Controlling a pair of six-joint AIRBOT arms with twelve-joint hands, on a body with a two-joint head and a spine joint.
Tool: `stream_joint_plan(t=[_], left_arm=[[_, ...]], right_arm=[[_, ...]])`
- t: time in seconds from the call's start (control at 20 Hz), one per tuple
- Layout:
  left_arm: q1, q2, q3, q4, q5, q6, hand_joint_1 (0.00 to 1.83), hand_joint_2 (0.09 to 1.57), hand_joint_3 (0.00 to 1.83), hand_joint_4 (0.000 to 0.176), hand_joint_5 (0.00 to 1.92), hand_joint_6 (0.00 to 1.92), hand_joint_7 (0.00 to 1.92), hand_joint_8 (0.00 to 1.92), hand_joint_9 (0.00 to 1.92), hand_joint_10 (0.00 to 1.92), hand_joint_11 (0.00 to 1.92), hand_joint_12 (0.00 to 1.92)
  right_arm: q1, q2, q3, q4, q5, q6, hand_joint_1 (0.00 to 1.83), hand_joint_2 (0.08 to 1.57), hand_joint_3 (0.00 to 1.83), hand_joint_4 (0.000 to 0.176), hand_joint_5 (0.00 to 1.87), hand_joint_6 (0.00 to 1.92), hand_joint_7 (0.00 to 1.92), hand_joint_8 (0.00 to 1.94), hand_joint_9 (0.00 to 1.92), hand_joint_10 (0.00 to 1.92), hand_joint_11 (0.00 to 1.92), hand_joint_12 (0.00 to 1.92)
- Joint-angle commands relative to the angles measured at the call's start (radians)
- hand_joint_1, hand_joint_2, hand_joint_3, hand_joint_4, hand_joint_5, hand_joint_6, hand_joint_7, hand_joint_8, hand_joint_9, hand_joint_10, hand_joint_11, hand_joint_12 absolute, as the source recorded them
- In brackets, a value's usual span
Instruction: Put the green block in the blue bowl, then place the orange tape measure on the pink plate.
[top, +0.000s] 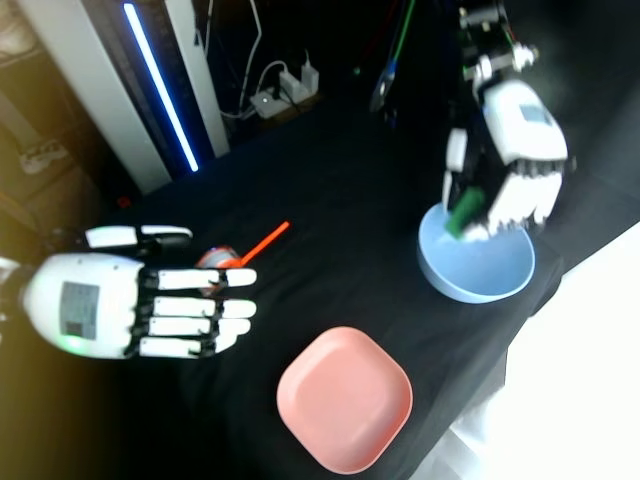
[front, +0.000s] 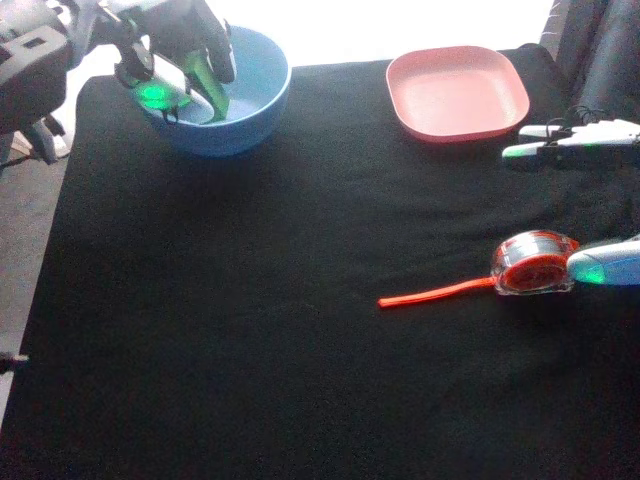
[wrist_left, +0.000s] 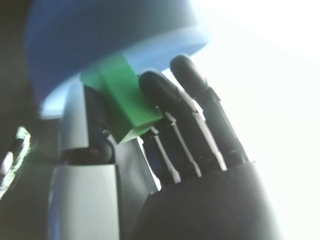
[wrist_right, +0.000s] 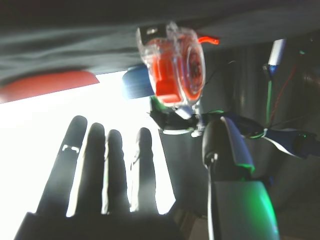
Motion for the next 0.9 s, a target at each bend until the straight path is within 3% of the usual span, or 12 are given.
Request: stream_joint_plan(t=[0.0, 0.05, 0.15, 0.2, 0.25, 0.3, 0.4, 0.5, 0.55, 0.65, 0.7, 0.85], left_arm=[[-0.02, 0.002, 0.016, -0.011, -0.067, 0.0, 1.26, 1.07, 0.01, 0.0, 1.08, 0.72, 1.07, 0.9, 0.99, 0.78, 0.77, 1.18], [-0.023, -0.016, 0.038, -0.011, -0.041, 0.001, 1.25, 1.09, 0.0, 0.0, 1.03, 0.75, 1.06, 1.0, 1.03, 0.63, 0.78, 1.2], [-0.028, -0.046, 0.073, -0.01, -0.012, 0.001, 1.26, 1.1, 0.0, 0.0, 0.99, 0.73, 1.04, 1.1, 1.05, 0.66, 0.81, 1.31], [-0.028, -0.054, 0.081, -0.01, -0.009, 0.001, 1.03, 1.06, 0.0, 0.0, 0.93, 0.26, 0.96, 0.83, 0.95, 0.94, 0.79, 1.48], [-0.028, -0.058, 0.082, -0.01, -0.013, 0.001, 0.93, 1.02, 0.0, 0.0, 0.86, 0.07, 0.87, 0.8, 0.79, 1.24, 0.72, 1.66], [-0.028, -0.057, 0.077, -0.01, -0.023, 0.001, 0.9, 1.01, 0.0, 0.0, 0.79, 0.01, 0.78, 0.81, 0.7, 1.36, 0.65, 1.72], [-0.028, -0.043, 0.053, -0.01, -0.066, 0.001, 0.82, 0.99, 0.0, 0.0, 0.65, 0.0, 0.66, 0.54, 0.57, 1.31, 0.6, 1.68], [-0.027, -0.012, 0.003, -0.01, -0.131, 0.001, 0.72, 0.99, 0.0, 0.017, 0.6, 0.0, 0.68, 0.24, 0.51, 1.18, 0.51, 1.65], [-0.024, 0.017, -0.037, -0.01, -0.174, 0.001, 0.76, 0.99, 0.0, 0.0, 0.62, 0.0, 0.67, 0.21, 0.48, 1.22, 0.46, 1.7], [-0.006, 0.074, -0.115, -0.003, -0.267, 0.001, 0.82, 0.99, 0.0, 0.0, 0.67, 0.0, 0.71, 0.27, 0.49, 1.33, 0.48, 1.73], [0.012, 0.117, -0.17, 0.005, -0.341, 0.001, 0.84, 0.96, 0.0, 0.0, 0.71, 0.0, 0.77, 0.27, 0.59, 1.1, 0.53, 1.57], [0.09, 0.222, -0.298, 0.008, -0.519, 0.001, 0.87, 0.98, 0.0, 0.0, 0.72, 0.01, 0.85, 0.3, 0.63, 1.1, 0.5, 1.64]], right_arm=[[0.007, 0.0, 0.008, 0.046, 0.113, 0.007, 0.8, 1.04, 0.0, 0.082, 0.37, 0.0, 0.17, 0.0, 0.2, 0.01, 0.0, 0.82], [0.007, 0.0, 0.008, 0.046, 0.113, 0.007, 0.82, 1.04, 0.0, 0.073, 0.37, 0.0, 0.18, 0.0, 0.21, 0.01, 0.0, 0.85], [0.007, -0.005, 0.012, 0.046, 0.113, 0.007, 0.82, 1.03, 0.0, 0.073, 0.39, 0.0, 0.21, 0.01, 0.26, 0.02, 0.0, 0.95], [0.007, -0.008, 0.015, 0.046, 0.113, 0.007, 0.81, 1.04, 0.0, 0.075, 0.38, 0.0, 0.21, 0.0, 0.27, 0.01, 0.0, 1.01], [0.007, -0.011, 0.018, 0.045, 0.113, 0.007, 0.8, 1.04, 0.0, 0.07, 0.38, 0.0, 0.21, 0.0, 0.28, 0.02, 0.0, 1.02], [0.007, -0.012, 0.019, 0.045, 0.113, 0.008, 0.81, 1.04, 0.0, 0.066, 0.39, 0.0, 0.22, 0.0, 0.29, 0.02, 0.0, 1.03], [0.007, -0.012, 0.021, 0.045, 0.113, 0.008, 0.82, 1.04, 0.0, 0.049, 0.4, 0.0, 0.23, 0.0, 0.31, 0.01, 0.0, 1.05], [0.007, -0.012, 0.021, 0.045, 0.113, 0.011, 0.82, 1.05, 0.0, 0.062, 0.38, 0.0, 0.2, 0.0, 0.29, 0.01, 0.0, 1.01], [0.007, -0.011, 0.021, 0.045, 0.113, 0.02, 0.83, 1.05, 0.0, 0.057, 0.38, 0.0, 0.2, 0.0, 0.27, 0.0, 0.0, 0.98], [0.007, -0.011, 0.019, 0.045, 0.115, 0.035, 0.83, 1.05, 0.0, 0.054, 0.37, 0.0, 0.18, 0.0, 0.26, 0.0, 0.0, 0.97], [0.007, -0.01, 0.015, 0.045, 0.116, 0.036, 0.86, 1.03, 0.0, 0.047, 0.39, 0.0, 0.21, 0.0, 0.26, 0.01, 0.0, 0.96], [0.007, -0.005, -0.001, 0.034, 0.129, 0.038, 0.99, 0.98, 0.0, 0.045, 0.42, 0.01, 0.21, 0.0, 0.24, 0.0, 0.0, 0.86]])
